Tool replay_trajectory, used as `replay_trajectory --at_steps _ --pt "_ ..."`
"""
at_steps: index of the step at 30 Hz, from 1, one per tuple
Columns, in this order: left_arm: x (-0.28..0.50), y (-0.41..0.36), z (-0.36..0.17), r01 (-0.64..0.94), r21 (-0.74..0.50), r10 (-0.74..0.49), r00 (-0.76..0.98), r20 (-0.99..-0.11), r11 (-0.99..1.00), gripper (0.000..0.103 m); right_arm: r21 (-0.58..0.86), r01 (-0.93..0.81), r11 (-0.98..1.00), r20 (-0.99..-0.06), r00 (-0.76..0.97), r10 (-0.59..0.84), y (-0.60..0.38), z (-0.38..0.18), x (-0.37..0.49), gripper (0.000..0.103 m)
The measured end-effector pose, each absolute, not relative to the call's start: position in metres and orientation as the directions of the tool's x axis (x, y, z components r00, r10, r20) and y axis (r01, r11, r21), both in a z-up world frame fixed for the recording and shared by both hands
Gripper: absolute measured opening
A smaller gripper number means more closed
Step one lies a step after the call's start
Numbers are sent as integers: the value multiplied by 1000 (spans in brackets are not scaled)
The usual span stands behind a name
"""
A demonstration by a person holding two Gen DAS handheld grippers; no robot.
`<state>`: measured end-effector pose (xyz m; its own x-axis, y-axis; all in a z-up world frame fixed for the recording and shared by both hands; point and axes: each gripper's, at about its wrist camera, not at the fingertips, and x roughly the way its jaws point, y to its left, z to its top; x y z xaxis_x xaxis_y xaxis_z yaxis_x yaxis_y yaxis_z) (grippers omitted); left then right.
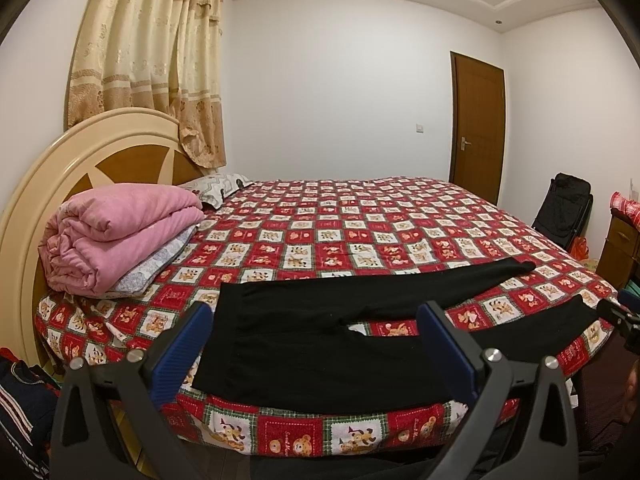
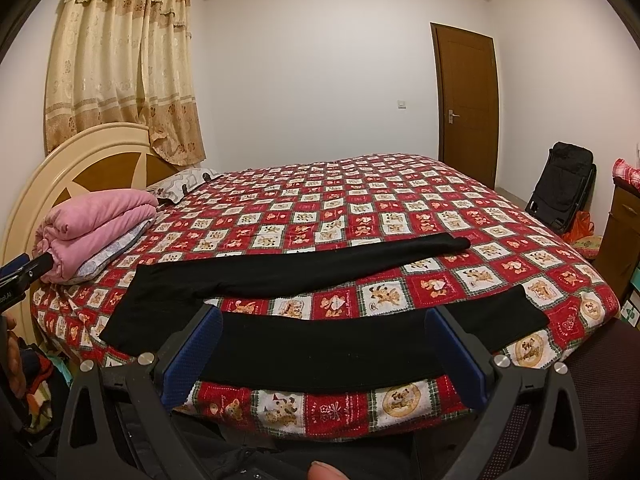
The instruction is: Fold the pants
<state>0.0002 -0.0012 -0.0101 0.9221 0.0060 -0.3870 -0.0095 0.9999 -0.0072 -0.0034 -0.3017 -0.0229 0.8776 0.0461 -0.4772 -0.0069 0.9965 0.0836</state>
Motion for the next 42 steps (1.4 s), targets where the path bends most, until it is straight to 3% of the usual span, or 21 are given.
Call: replay_trajectory --at_steps 27,31,36,42 --pt "19 3 -33 2 12 3 896 -445 1000 103 53 4 999 -495 869 23 -304 -36 7 102" --pt "50 23 -51 -77 80 106 874 -474 994 103 28 11 1000 -487 873 4 -317 -42 24 102" --pt "97 67 -83 -162 133 208 820 -533 978 103 36 11 999 -561 828 11 -331 -70 68 102" --pt "160 109 -117 -157 69 165 752 -638 985 103 5 -47 999 -628 777 39 -331 -106 131 102"
